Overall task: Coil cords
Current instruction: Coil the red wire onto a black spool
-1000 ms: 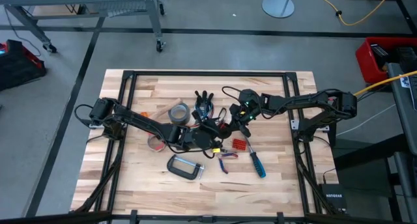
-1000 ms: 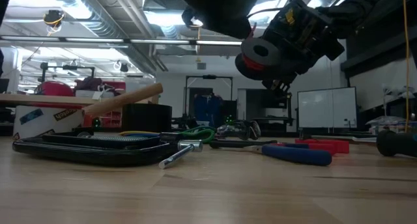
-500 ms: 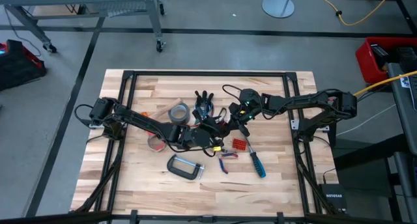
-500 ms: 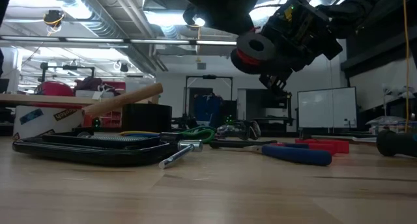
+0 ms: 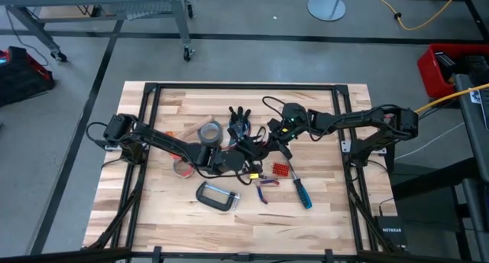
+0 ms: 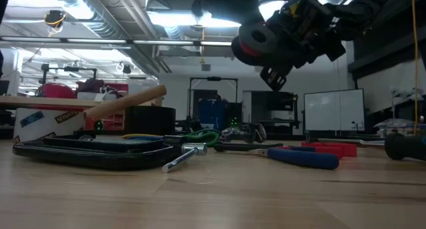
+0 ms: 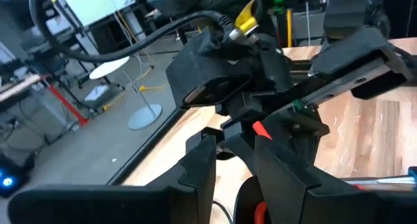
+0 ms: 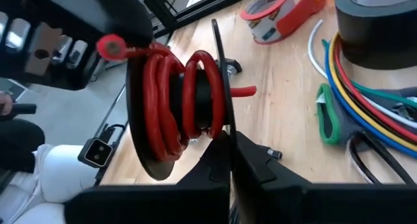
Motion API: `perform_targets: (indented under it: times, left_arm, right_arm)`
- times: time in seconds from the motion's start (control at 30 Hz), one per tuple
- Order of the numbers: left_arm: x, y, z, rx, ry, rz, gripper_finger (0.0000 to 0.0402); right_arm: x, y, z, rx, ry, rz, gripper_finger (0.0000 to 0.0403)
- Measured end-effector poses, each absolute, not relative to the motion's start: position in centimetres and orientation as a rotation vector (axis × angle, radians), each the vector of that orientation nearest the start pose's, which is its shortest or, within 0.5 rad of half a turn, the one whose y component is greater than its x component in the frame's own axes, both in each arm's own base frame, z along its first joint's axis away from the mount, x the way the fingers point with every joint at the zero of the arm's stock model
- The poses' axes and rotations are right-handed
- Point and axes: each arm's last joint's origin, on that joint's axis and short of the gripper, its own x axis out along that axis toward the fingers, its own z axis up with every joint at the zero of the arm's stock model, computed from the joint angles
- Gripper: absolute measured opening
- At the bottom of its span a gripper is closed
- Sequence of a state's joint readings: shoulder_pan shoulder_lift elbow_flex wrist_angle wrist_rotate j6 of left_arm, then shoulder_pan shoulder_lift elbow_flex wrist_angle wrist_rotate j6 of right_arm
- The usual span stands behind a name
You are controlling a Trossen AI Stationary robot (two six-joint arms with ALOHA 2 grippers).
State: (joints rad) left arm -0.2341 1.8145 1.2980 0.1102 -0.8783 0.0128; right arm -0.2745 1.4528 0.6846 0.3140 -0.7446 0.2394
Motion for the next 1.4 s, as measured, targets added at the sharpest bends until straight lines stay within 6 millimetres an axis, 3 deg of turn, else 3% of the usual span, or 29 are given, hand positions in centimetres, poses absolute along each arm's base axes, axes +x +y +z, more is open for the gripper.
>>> perform_targets:
  times: [0.63, 1.13, 1.4]
  left_arm:
    - [39.9, -7.2, 27.6, 0.222, 0.246, 0.63, 0.01]
    - [39.9, -7.2, 27.7, 0.208, 0.238, 0.636, 0.0095]
    - [39.9, -7.5, 27.5, 0.099, 0.217, 0.6, 0.0076]
  right_arm:
    - [28.4, -6.0, 20.8, 0.416, 0.38, 0.435, 0.0001]
    - [28.5, -6.0, 20.9, 0.428, 0.375, 0.434, 0.0001]
    - [28.4, -5.9, 20.8, 0.428, 0.386, 0.435, 0.0001]
